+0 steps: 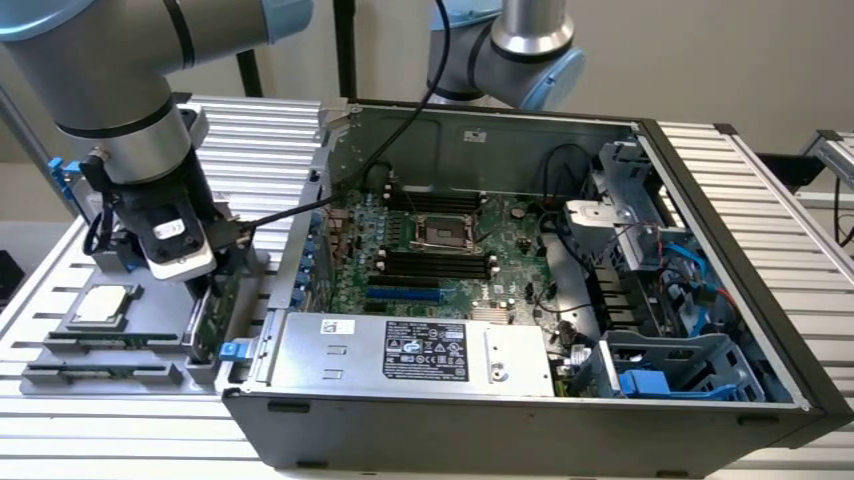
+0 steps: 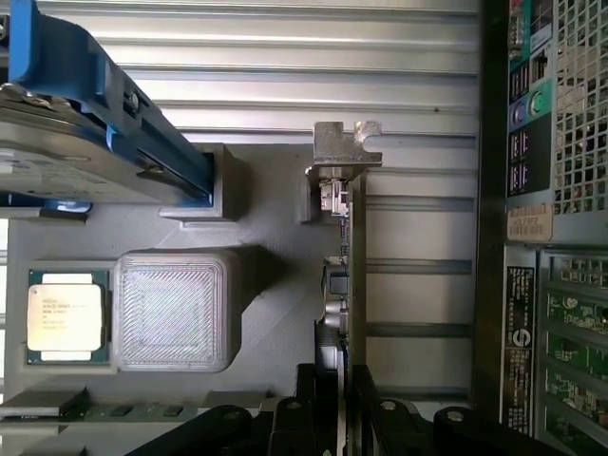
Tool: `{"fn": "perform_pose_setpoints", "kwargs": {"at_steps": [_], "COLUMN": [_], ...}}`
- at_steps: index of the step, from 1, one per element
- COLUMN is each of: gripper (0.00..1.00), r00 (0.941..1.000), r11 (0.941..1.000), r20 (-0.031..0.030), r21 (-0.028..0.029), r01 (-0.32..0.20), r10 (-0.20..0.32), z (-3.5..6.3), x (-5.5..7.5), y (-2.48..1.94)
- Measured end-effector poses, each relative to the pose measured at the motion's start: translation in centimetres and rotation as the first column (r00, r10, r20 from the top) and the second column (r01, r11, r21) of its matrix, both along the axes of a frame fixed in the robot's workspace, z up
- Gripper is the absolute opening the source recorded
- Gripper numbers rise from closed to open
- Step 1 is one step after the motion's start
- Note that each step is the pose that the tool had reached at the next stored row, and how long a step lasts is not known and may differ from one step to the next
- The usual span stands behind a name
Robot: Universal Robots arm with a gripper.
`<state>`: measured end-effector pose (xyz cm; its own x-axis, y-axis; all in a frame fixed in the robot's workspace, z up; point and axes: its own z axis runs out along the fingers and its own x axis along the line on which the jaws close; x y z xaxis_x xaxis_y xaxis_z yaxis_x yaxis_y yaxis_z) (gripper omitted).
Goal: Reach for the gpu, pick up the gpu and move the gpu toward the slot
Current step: 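Pick up the gpu and move the gpu toward the slot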
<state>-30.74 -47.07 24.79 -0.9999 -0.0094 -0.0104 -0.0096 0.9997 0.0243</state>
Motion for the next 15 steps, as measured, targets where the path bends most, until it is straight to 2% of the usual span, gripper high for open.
{"fn": "perform_pose_setpoints", "kwargs": {"at_steps": [8, 15], "gripper": [0.26, 0.26], "r00": [0.9999, 0.9997], "r11": [1.0000, 0.9999], "r20": [-0.0137, -0.0234], "r21": [0.0049, 0.0091], "r01": [-0.003, -0.004], "r10": [0.003, 0.005], "z": [1.39, 3.64], "x": [0.1, 0.4], "y": [-0.01, -0.01]}}
